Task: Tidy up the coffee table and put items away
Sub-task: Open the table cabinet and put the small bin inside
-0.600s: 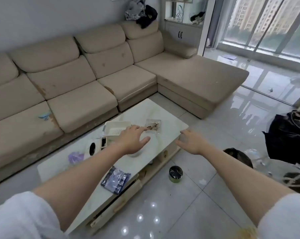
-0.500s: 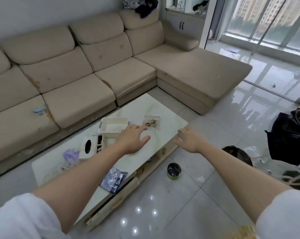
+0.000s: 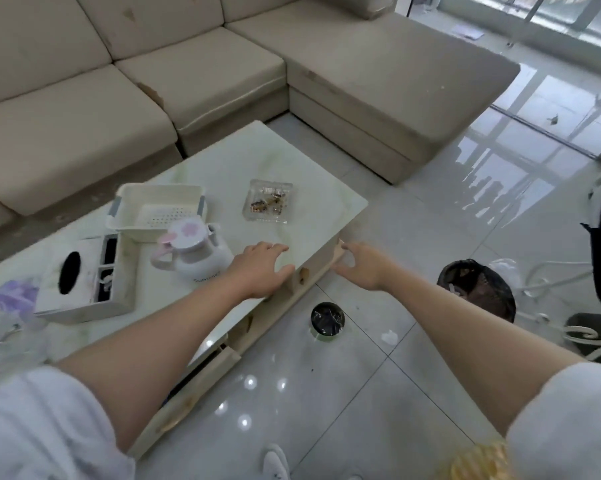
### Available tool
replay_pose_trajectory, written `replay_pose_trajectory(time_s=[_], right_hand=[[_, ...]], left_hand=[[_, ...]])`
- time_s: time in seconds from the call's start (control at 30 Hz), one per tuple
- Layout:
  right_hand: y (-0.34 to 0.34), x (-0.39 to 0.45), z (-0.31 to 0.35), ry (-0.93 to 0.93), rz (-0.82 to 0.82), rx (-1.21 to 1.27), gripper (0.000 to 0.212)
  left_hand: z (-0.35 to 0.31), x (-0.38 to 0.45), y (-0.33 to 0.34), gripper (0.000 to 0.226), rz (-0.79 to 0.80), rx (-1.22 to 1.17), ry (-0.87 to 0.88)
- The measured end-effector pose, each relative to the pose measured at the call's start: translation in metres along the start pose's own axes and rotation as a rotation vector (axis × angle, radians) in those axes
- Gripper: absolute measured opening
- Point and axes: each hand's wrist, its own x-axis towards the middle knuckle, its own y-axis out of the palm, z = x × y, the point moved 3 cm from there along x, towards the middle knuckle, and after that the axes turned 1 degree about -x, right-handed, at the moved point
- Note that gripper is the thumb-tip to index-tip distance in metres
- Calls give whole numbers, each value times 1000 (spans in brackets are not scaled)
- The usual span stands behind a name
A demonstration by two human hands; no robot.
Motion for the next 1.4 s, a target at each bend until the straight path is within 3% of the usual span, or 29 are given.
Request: replay_pose_trajectory(time_s=[0.37, 0.63, 0.9, 1.03, 1.23, 1.3, 1.4], right_hand=[[162, 176, -90, -82, -99, -59, 73], [243, 247, -118, -94, -113, 63, 74], [296, 300, -111, -11, -197, 462, 28], [301, 301, -108, 10, -141, 421, 75], [302, 270, -148, 28, -209, 271, 100], [305, 260, -164, 38, -254, 255, 94], [304, 245, -192, -3, -343, 267, 60]], left_hand=[[63, 164, 169, 62, -153, -72, 87], [82, 210, 203, 79, -289, 62, 199], [90, 219, 220, 74, -431, 184, 225], [91, 216, 222, 72, -484, 205, 264], [88, 216, 226, 64, -500, 317, 282], [86, 214, 226, 57, -500, 319, 280], [84, 213, 227, 53, -503, 317, 282]])
